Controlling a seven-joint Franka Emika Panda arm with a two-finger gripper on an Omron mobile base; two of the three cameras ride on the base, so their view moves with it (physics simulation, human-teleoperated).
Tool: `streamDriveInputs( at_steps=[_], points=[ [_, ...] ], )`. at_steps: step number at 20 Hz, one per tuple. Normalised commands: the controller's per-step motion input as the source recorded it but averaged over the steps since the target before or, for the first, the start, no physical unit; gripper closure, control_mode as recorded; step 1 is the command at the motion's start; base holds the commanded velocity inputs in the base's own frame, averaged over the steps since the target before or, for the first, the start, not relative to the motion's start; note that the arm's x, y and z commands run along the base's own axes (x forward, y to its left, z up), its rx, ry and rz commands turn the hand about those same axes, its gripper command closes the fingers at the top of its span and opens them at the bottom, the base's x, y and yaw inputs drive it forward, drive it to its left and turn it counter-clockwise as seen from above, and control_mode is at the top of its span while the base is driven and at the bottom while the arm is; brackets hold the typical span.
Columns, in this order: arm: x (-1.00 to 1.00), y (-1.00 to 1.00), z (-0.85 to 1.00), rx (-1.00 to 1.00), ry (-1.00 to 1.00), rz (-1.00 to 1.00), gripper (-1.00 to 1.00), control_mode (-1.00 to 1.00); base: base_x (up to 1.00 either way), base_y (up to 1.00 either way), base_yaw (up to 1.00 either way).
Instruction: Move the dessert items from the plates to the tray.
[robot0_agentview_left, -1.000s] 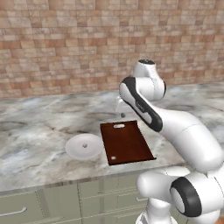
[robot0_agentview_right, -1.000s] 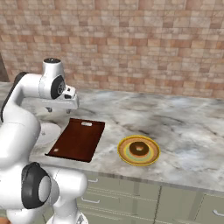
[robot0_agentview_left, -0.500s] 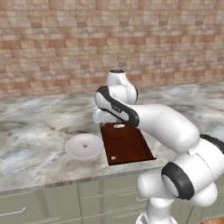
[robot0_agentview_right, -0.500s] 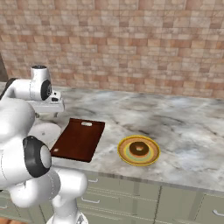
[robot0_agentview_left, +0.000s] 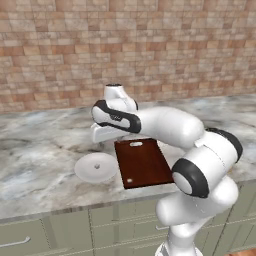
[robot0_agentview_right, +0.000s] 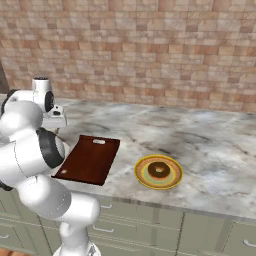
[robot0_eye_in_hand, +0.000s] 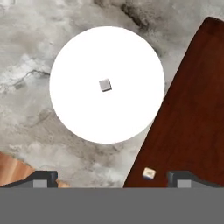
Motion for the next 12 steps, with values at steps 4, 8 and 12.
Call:
streamDriveInputs(
  at_steps=[4, 8, 12],
  points=[
    [0.03, 0.36, -0.10, 0.00, 0.07, 0.06, -1.00, -1.00, 0.00, 0.00, 0.00],
    [0.01, 0.21, -0.13, 0.00, 0.09, 0.10, -1.00, -1.00, 0.00, 0.00, 0.00],
    [0.12, 0.19, -0.35, -0.03, 0.01, 0.12, -1.00, -1.00, 0.00, 0.00, 0.00]
  ],
)
